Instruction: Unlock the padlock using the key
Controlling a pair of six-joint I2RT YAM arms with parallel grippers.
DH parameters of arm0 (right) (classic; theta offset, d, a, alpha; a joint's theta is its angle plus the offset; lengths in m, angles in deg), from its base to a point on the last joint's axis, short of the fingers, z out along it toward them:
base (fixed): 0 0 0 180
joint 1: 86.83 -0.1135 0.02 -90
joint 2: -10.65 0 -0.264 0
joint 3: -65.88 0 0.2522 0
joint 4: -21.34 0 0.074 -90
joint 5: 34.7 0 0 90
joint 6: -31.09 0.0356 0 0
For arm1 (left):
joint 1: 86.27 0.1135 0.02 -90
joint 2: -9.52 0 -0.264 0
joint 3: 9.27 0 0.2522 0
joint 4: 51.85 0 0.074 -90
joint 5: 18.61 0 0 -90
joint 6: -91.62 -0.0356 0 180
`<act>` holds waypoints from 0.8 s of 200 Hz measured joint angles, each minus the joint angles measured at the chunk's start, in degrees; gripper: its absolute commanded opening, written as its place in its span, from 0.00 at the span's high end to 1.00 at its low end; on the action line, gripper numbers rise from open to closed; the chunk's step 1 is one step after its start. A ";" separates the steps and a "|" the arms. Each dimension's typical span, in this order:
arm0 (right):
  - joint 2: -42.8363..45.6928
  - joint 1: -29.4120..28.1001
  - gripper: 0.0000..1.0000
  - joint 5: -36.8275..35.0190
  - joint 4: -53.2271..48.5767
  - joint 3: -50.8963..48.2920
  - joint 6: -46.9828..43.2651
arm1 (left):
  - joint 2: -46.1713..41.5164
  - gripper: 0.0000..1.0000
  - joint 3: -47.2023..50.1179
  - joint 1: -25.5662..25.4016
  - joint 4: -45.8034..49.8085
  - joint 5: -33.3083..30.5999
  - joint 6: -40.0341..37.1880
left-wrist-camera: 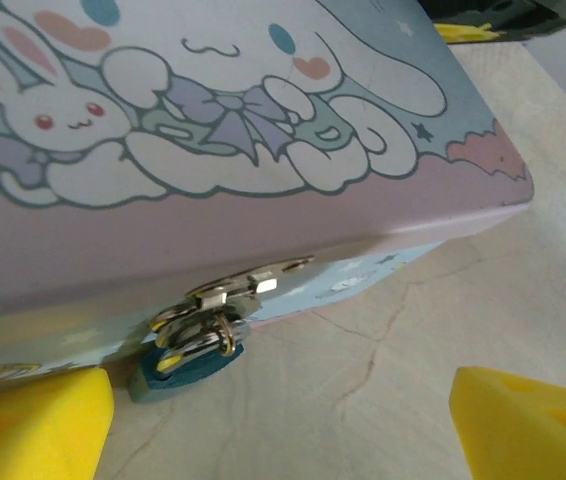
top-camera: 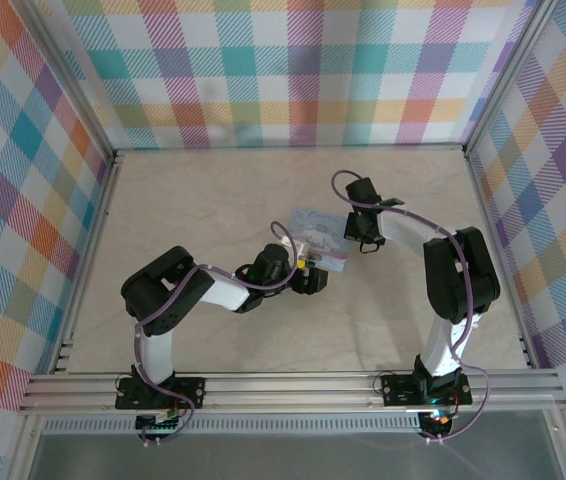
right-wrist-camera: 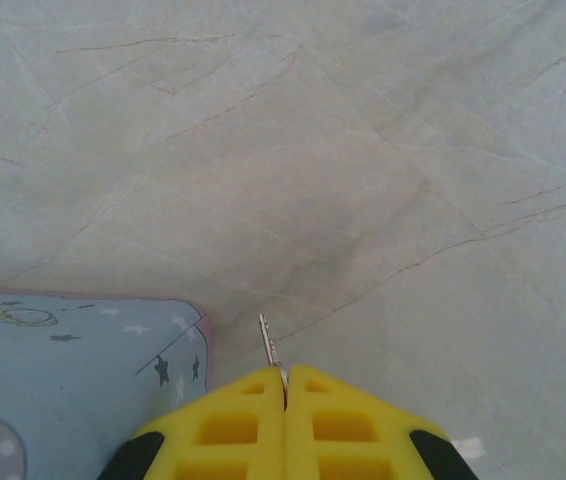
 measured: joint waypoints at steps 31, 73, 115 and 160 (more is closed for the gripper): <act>-0.02 -0.02 1.00 0.70 0.39 0.50 0.02 | 0.17 0.11 0.00 -0.07 -0.04 -2.36 -0.15; -1.44 -0.52 1.00 0.48 0.72 2.27 0.00 | 1.18 0.16 -1.22 -0.04 0.31 -1.14 -1.60; -2.34 -1.90 1.00 0.85 0.90 2.89 0.02 | 1.46 0.19 -1.88 -0.07 -0.02 6.32 -2.12; -2.78 -2.56 1.00 0.92 0.90 2.97 0.00 | 1.57 0.17 -2.84 0.33 -1.05 9.42 -0.48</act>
